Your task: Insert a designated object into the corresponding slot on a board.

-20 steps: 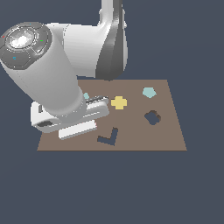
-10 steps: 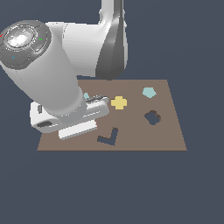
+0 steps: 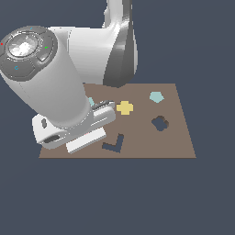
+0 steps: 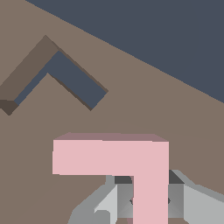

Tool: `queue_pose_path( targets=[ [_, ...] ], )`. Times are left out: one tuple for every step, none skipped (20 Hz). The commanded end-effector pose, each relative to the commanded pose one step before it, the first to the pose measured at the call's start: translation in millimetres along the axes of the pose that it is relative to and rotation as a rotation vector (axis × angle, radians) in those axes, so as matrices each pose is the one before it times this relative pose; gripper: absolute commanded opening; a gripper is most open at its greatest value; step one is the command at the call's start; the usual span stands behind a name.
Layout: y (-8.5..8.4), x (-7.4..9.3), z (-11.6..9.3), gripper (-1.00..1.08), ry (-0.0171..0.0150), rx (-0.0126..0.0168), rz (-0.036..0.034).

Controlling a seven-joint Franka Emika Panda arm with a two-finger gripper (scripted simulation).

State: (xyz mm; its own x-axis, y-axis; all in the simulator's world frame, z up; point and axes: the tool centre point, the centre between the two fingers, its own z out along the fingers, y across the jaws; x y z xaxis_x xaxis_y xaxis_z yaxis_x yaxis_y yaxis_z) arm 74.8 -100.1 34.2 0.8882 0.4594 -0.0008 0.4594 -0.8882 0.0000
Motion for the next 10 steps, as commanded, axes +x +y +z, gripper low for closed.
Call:
queue_pose_path(
  targets=[
    [-1.13, 6.88, -0.76, -1.00, 0.00050, -0.00035, -0.06257],
    [-0.47, 3.09, -0.23, -1.00, 0.00004, -0.00005, -0.02883],
    [-0.51, 3.28, -0.25, -1.00, 0.00005, -0.00006, -0.03060],
    [-0.55, 3.47, -0.26, -1.00, 0.00005, -0.00006, -0.03238],
    [-0.59, 3.67, -0.27, -1.00, 0.00005, -0.00006, -0.03417],
    [-0.64, 3.87, -0.28, -1.00, 0.00005, -0.00005, -0.03596],
    [-0.69, 4.07, -0.29, -1.00, 0.00005, -0.00005, -0.03776],
    [-0.74, 4.26, -0.30, -1.00, 0.00005, -0.00005, -0.03955],
    [-0.79, 4.46, -0.31, -1.00, 0.00005, -0.00005, -0.04133],
    [-0.80, 4.43, -0.31, -1.00, 0.00005, -0.00004, -0.04099]
  ],
)
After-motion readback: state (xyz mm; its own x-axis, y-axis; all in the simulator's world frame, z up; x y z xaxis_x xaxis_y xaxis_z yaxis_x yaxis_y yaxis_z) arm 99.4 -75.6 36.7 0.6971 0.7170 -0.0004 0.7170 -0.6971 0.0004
